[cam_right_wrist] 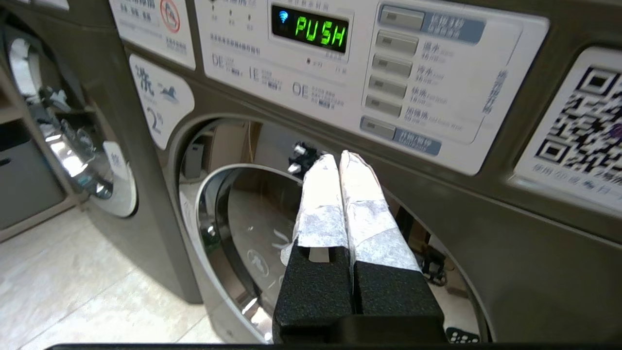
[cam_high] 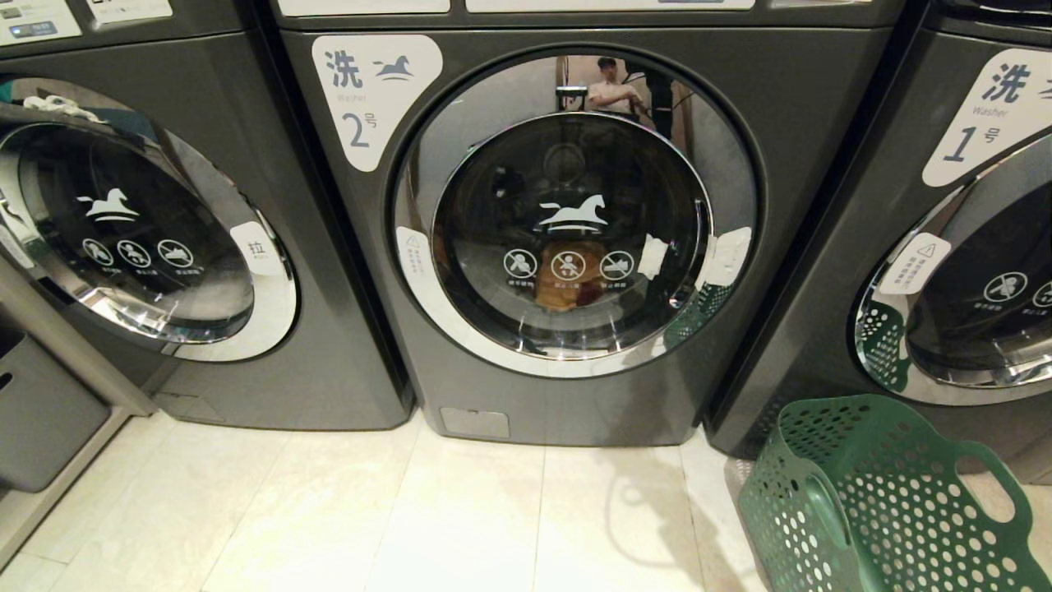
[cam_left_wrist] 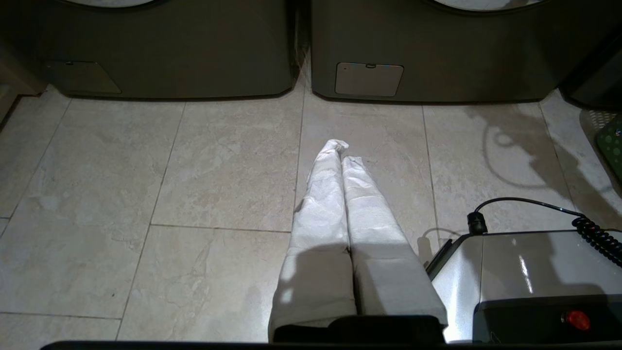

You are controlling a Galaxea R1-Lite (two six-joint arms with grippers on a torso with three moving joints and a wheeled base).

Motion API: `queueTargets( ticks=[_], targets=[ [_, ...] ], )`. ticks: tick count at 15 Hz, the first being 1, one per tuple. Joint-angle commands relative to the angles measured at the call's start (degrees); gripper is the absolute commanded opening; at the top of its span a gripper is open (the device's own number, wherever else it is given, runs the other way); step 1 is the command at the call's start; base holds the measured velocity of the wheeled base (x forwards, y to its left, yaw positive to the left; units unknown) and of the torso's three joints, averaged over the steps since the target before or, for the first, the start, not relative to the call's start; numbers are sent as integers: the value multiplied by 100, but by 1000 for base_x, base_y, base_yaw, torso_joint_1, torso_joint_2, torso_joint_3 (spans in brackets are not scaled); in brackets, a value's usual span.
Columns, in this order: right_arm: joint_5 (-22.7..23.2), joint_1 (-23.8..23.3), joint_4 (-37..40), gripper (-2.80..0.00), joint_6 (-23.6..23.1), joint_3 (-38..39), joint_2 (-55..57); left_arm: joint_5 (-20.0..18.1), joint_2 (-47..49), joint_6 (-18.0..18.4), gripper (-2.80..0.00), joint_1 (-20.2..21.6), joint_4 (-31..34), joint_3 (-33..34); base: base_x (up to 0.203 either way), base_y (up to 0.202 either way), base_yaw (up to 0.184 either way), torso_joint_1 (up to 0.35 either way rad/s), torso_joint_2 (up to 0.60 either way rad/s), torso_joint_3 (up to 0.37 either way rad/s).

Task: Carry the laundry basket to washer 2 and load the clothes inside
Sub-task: Press the washing machine switch

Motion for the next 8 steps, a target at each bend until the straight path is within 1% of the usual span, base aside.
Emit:
queueTargets(
  ticks=[1,4,8],
  targets=[
    [-51,71,-123,-280,-19,2,-13,-10,-1,-4,-280,-2,19,-1,0,0,0,0,0,0],
    [-171,63,-132,-280,-13,94,-116,-5,-1,-4,-280,-5,16,-1,0,0,0,0,0,0],
    [-174,63,-123,-280,-30,76,-170,-10,-1,-4,-280,-2,20,-1,0,0,0,0,0,0]
  ],
)
